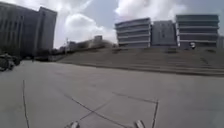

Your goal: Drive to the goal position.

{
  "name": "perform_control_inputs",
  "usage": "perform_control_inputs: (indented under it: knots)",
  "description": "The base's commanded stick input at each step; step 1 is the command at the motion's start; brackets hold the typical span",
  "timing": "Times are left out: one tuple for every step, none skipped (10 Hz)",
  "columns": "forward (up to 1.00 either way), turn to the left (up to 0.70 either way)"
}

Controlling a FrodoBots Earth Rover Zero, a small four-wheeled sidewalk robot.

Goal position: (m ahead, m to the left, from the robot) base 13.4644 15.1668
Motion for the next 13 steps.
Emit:
perform_control_inputs:
  knots:
    - [0.85,0.27]
    - [0.85,0.27]
    - [0.85,0.27]
    - [0.85,0.27]
    - [0.85,0.27]
    - [0.85,0.27]
    - [0.85,0.27]
    - [0.85,0.27]
    - [0.85,0.27]
    - [0.85,0.27]
    - [0.85,0.27]
    - [0.85,0.27]
    - [0.85,0.27]
